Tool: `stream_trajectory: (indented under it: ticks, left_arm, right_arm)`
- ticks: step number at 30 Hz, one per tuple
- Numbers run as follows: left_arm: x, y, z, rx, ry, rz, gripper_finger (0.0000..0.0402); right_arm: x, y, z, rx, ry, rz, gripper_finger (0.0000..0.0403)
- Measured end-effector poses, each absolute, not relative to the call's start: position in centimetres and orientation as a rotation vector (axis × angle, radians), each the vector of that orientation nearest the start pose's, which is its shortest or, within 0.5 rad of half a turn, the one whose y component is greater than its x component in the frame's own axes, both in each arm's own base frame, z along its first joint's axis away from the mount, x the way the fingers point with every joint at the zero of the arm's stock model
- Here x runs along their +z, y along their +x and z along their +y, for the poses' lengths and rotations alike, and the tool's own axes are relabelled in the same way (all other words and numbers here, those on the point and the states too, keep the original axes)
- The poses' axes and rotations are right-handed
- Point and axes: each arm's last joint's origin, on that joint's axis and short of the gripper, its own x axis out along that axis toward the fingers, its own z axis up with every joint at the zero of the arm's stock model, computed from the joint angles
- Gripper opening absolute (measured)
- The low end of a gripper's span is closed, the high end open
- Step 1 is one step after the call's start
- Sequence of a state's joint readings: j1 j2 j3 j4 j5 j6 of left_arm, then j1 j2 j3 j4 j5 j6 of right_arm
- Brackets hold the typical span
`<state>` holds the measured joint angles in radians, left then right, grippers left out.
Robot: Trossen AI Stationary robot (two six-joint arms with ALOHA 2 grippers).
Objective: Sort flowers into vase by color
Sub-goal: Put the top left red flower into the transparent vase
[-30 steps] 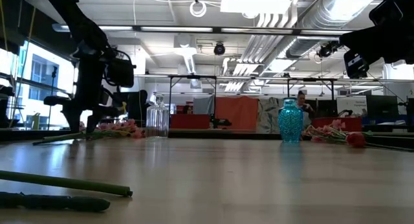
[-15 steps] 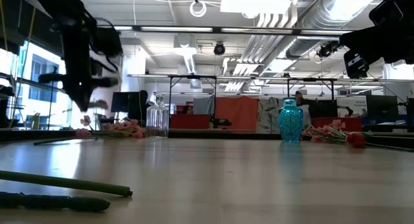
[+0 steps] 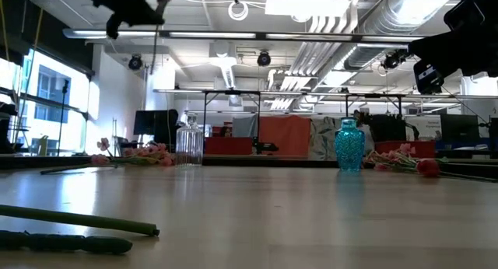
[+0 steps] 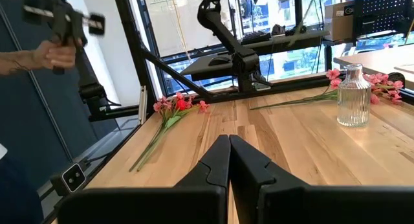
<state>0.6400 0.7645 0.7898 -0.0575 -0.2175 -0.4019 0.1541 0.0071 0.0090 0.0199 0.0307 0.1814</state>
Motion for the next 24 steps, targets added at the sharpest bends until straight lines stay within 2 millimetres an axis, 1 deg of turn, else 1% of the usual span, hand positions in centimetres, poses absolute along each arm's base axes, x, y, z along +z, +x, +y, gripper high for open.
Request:
stream_trajectory:
  ticks: [3,7,9,13,15,19,21,22,24]
  left_arm:
    - [36.2,15.0,10.8,0.807,-0.192,-0.235,0.0001]
    - [36.3,17.2,11.4,0.766,-0.018,-0.263,0.0000]
    - [35.7,18.3,12.0,0.764,0.001,-0.245,0.0000]
    - [33.6,20.0,13.2,0.775,0.017,-0.141,0.0000]
    - [33.0,20.4,13.5,0.780,0.019,-0.147,0.0000]
    - [33.0,20.4,13.6,0.805,0.057,-0.190,0.0000]
    - [32.2,20.2,13.8,0.819,0.050,-0.173,0.0000]
    - [31.5,20.1,14.0,0.824,0.028,-0.164,0.0000]
    - [30.3,19.8,14.1,0.829,-0.012,-0.189,0.0000]
  right_arm:
    - [16.8,9.7,1.4,0.125,0.183,-0.010,0.0000]
    - [16.8,9.7,1.4,0.126,0.183,-0.011,0.0000]
    - [16.8,9.7,1.4,0.125,0.184,-0.010,0.0000]
    - [16.8,9.7,1.4,0.125,0.183,-0.010,0.0000]
    - [16.8,9.7,1.4,0.126,0.184,-0.010,0.0000]
    - [16.8,9.7,1.4,0.125,0.184,-0.010,0.0000]
    - [16.8,9.7,1.4,0.125,0.183,-0.010,0.0000]
    - [16.8,9.7,1.4,0.125,0.184,-0.010,0.0000]
    - [16.8,9.7,1.4,0.126,0.183,-0.010,0.0000]
